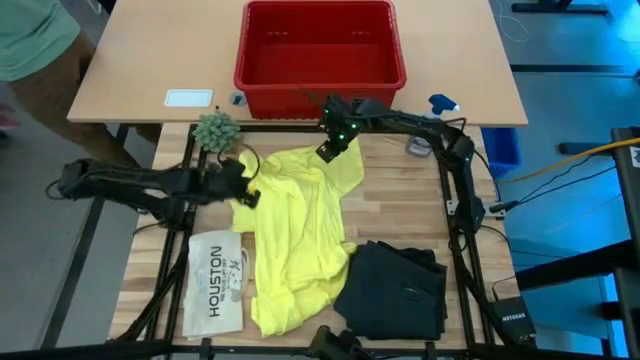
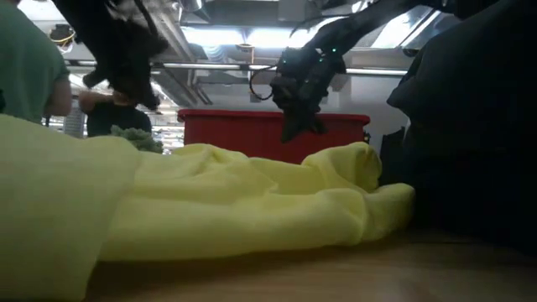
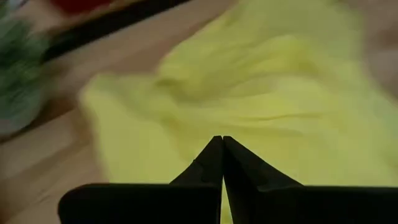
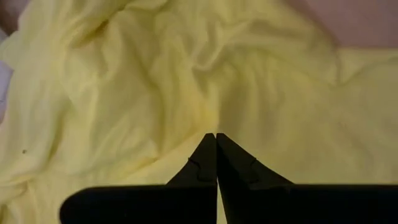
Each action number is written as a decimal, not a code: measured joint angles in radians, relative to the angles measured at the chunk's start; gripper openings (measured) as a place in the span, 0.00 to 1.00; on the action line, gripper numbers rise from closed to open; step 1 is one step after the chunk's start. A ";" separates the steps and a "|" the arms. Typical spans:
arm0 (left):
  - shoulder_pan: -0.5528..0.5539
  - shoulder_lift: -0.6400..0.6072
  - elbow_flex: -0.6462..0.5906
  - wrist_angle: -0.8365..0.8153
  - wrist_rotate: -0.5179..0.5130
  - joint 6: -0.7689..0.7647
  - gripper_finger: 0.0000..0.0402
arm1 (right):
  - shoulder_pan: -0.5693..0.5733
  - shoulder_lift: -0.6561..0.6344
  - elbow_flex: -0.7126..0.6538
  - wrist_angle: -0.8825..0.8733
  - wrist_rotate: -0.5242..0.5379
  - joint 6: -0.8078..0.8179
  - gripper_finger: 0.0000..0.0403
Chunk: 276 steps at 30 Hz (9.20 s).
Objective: Fold laundry
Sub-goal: Fold the yellow shirt
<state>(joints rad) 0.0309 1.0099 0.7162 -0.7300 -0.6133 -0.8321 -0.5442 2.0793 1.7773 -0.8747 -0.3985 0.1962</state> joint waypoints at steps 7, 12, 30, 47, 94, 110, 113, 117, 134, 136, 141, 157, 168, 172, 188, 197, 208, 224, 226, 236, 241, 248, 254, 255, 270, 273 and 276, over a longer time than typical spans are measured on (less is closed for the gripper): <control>0.259 0.014 -0.001 0.054 0.254 0.003 0.07 | -0.005 0.002 0.084 0.005 -0.034 -0.046 0.00; 0.335 0.019 -0.001 0.126 0.338 0.107 0.23 | -0.019 0.000 0.133 0.005 -0.036 -0.051 0.00; 0.397 0.022 -0.150 0.076 0.515 0.029 0.44 | -0.027 0.000 0.141 -0.083 -0.012 -0.124 0.00; 0.448 0.266 -0.149 0.251 0.545 0.046 0.43 | -0.027 0.000 0.141 -0.068 0.006 -0.126 0.00; 0.447 -0.262 0.037 -0.640 0.366 -0.029 0.00 | -0.020 0.000 0.140 -0.218 0.048 -0.225 0.00; 0.384 -0.267 0.039 -0.570 0.584 -0.044 0.02 | 0.042 0.088 0.104 -0.117 -0.019 -0.144 0.00; 0.371 -0.281 0.039 -0.557 0.591 -0.055 0.05 | 0.066 0.115 0.104 -0.020 -0.009 -0.089 0.00; 0.356 -0.307 0.039 -0.516 0.591 -0.058 0.07 | 0.066 0.166 0.105 0.073 -0.011 0.006 0.00; 0.341 -0.389 0.039 -0.202 0.578 -0.043 0.08 | 0.095 0.252 0.104 0.013 0.058 0.197 0.00; 0.330 -0.389 0.039 -0.201 0.583 -0.044 0.08 | 0.083 0.229 0.104 0.002 0.006 0.162 0.00; 0.290 -0.389 0.039 -0.199 0.584 -0.035 0.08 | 0.121 0.103 0.105 -0.020 -0.045 0.038 0.00; 0.071 -0.388 0.039 -0.158 0.577 -0.026 0.08 | 0.596 -0.142 0.105 -0.374 0.198 0.046 0.00; -0.316 -0.162 -0.082 0.606 0.476 0.029 0.08 | 0.885 -0.142 0.104 -0.383 0.406 0.312 0.00; -0.398 0.028 -0.082 0.799 0.454 0.035 0.08 | 1.001 -0.142 0.104 -0.336 0.449 0.423 0.00; -0.559 0.260 -0.082 1.188 0.378 -0.014 0.08 | 1.404 -0.076 0.104 -0.256 0.447 0.925 0.00; -0.620 0.260 -0.082 1.194 0.352 -0.047 0.08 | 1.421 0.096 0.104 -0.171 0.318 0.933 0.00; -0.704 0.260 -0.082 1.189 0.280 -0.046 0.08 | 1.334 0.179 -0.012 -0.096 0.278 0.941 0.00; -0.760 0.260 -0.081 1.180 0.181 -0.054 0.08 | 1.148 0.058 -0.319 0.002 0.308 0.895 0.00; -0.760 0.260 -0.081 1.181 0.179 -0.056 0.08 | 1.124 0.030 -0.363 0.014 0.322 0.894 0.00; -0.760 0.260 -0.081 1.181 0.155 -0.052 0.08 | 0.925 -0.079 -0.547 0.068 0.333 0.868 0.00; -0.760 0.260 -0.081 1.168 0.154 -0.057 0.08 | 0.837 -0.115 -0.575 0.090 0.336 0.816 0.00; -0.773 0.260 -0.081 1.159 0.155 -0.059 0.08 | 0.879 -0.280 -0.563 0.103 0.459 0.732 0.00; -0.771 0.264 -0.081 1.167 0.144 -0.055 0.08 | 0.995 -0.446 -0.562 0.054 0.512 0.797 0.00; -0.766 0.269 -0.081 1.175 0.137 -0.055 0.08 | 1.015 -0.479 -0.561 0.054 0.532 0.820 0.00; -0.448 0.561 0.229 1.021 0.435 0.148 0.08 | 1.204 -0.696 -0.568 -0.179 0.512 1.057 0.00; -0.445 0.542 0.270 0.986 0.497 0.185 0.08 | 1.251 -0.641 -0.588 -0.191 0.381 1.023 0.00; -0.476 0.486 0.300 0.947 0.507 0.228 0.08 | 1.302 -0.598 -0.622 -0.195 0.287 1.000 0.00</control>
<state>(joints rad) -0.4449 1.4957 1.0164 0.2173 -0.1066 -0.6045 0.7582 1.4811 1.1550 -1.0696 -0.1111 1.1959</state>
